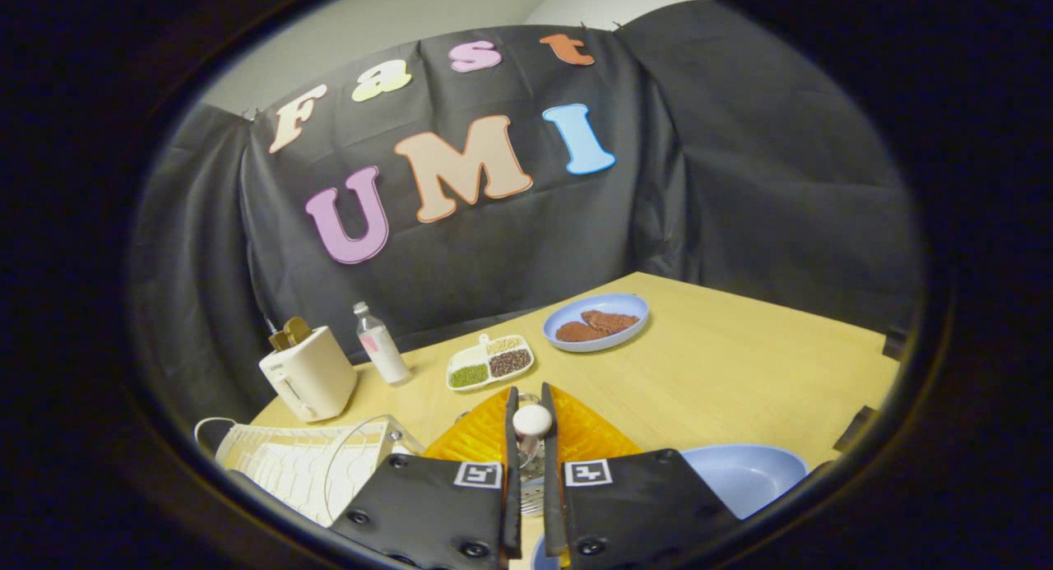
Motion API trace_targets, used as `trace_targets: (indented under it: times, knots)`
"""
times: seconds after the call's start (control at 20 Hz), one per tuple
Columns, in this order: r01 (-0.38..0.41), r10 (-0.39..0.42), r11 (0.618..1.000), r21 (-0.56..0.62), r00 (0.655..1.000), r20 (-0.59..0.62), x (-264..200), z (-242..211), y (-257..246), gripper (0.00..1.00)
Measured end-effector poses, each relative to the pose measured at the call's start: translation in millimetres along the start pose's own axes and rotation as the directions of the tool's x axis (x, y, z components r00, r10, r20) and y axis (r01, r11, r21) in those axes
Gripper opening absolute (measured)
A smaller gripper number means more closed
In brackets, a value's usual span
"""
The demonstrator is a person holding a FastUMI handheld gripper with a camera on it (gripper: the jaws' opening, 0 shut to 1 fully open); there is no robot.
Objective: Take the plate from the dish rack, then take the spoon from the basket and place it into the plate.
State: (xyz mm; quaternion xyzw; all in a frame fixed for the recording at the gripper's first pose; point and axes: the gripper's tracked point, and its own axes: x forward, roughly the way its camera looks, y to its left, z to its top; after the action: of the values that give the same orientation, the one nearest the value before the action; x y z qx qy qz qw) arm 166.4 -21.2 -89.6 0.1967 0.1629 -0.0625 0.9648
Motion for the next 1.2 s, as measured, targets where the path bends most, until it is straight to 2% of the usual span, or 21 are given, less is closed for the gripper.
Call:
trace_targets:
  times: [0.7,1.05,1.2]
  knots:
    - [0.023,-0.011,0.998,-0.066,0.985,0.175,-47,75,7,0.13]
    - [0.061,-0.044,0.994,-0.085,0.980,0.195,-87,85,-6,0.13]
    - [0.040,-0.026,0.997,-0.063,0.978,0.209,-107,87,-10,0.13]
